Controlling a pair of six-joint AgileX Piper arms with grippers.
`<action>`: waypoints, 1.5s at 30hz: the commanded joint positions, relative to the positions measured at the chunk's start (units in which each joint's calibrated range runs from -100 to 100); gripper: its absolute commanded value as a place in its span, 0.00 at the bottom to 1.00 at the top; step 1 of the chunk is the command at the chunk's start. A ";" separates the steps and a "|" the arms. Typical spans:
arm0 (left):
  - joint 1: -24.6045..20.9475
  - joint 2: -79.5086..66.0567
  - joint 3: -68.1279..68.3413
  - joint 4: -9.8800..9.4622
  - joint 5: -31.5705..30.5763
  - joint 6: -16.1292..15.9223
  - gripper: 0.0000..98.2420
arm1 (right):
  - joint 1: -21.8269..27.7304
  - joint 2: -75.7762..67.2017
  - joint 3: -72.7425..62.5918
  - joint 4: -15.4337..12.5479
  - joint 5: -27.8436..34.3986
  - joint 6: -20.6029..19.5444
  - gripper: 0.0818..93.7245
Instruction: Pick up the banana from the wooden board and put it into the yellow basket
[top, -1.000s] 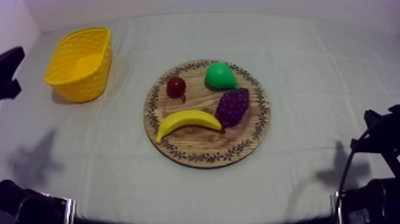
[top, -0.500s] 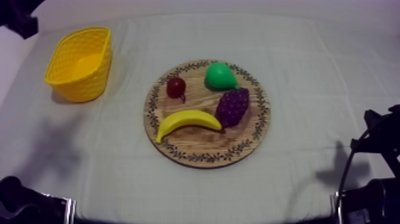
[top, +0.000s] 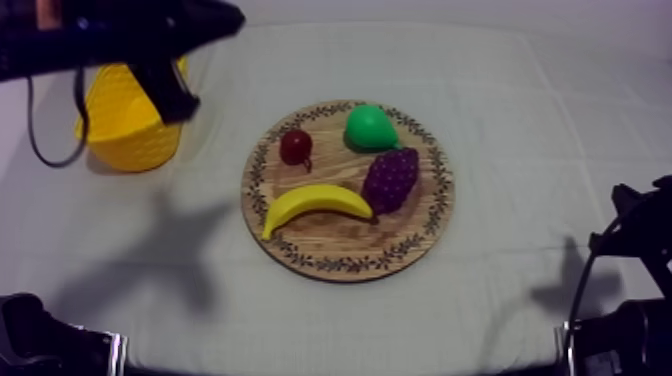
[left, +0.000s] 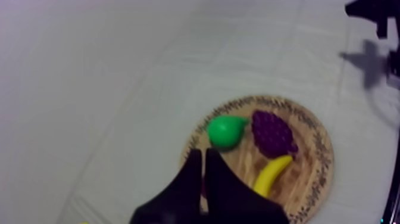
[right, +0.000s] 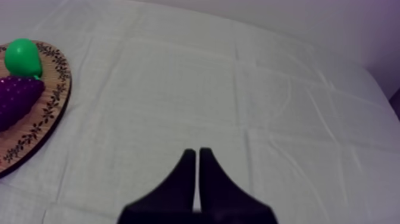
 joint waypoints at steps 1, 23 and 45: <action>0.62 1.06 2.14 -0.12 0.03 0.04 0.02 | -0.01 -0.02 0.02 0.01 -0.02 0.02 0.00; 2.01 5.15 14.80 -5.73 -0.35 7.23 0.57 | -0.01 -0.02 0.02 0.01 -0.02 0.02 0.00; 2.78 18.87 16.35 -8.20 -4.99 10.69 0.59 | -0.01 -0.02 0.02 0.01 -0.02 0.02 0.00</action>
